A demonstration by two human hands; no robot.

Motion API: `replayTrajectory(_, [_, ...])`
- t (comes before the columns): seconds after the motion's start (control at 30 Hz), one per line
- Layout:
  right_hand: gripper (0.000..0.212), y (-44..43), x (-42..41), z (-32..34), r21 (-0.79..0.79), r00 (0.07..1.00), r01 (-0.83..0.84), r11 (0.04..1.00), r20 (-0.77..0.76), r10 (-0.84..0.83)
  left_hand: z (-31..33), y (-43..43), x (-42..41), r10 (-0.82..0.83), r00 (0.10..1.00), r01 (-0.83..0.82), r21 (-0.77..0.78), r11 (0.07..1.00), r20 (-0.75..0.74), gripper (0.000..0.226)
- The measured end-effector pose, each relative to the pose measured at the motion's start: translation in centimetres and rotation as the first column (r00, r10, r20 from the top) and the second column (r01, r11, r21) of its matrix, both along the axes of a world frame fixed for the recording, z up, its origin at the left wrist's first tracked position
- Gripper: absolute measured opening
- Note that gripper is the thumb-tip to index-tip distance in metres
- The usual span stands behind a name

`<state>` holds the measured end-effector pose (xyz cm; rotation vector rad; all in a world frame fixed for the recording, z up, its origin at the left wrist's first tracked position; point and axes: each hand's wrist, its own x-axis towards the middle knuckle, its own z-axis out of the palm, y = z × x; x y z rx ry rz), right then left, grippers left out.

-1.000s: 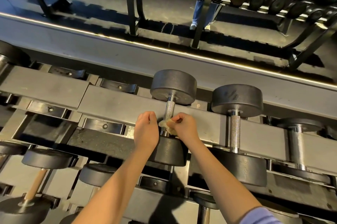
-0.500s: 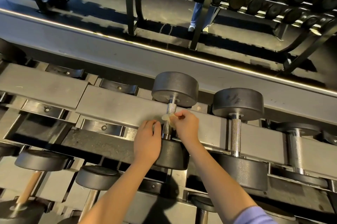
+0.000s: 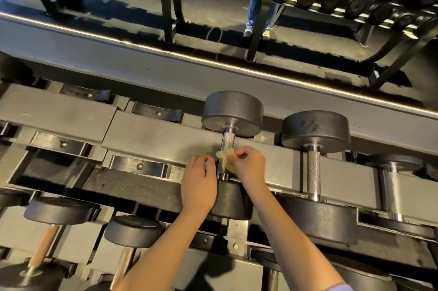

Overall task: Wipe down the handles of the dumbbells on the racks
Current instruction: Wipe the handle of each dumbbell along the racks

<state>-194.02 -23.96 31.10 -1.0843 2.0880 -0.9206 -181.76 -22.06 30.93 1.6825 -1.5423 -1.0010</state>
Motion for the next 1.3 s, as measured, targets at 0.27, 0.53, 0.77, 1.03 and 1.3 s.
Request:
replayTrajectory(0.27, [0.007, -4.3, 0.0, 1.2, -0.143, 0.954, 0.289, 0.947, 0.123, -0.272, 0.1, 0.1, 0.0, 0.011, 1.0, -0.011, 0.014, 1.0, 0.001, 0.026])
replayTrajectory(0.53, [0.009, -1.9, -0.2, -0.9, -0.092, 0.997, 0.074, 0.993, 0.019, -0.073, 0.3, 0.1, -0.1, 0.03, 0.999, -0.03, 0.006, 1.0, 0.03, 0.028])
replayTrajectory(0.77, [0.011, -4.9, -0.8, 1.2, -0.012, 0.985, 0.164, 0.986, 0.061, -0.163, 0.7, 0.1, -0.2, 0.047, 0.998, -0.051, 0.071, 0.996, 0.046, 0.027])
replayTrajectory(1.03, [0.009, -1.4, -0.8, -1.2, -0.08, 0.998, 0.017, 0.997, 0.068, -0.012, 0.2, 0.0, -0.2, 0.035, 0.997, -0.038, 0.047, 0.998, 0.07, 0.031])
replayTrajectory(1.3, [0.021, 0.7, -0.2, 0.4, 0.113, 0.998, -0.064, 0.992, 0.015, 0.062, 0.0, -0.3, -0.1, -0.014, 0.997, 0.015, -0.014, 1.0, 0.075, 0.028])
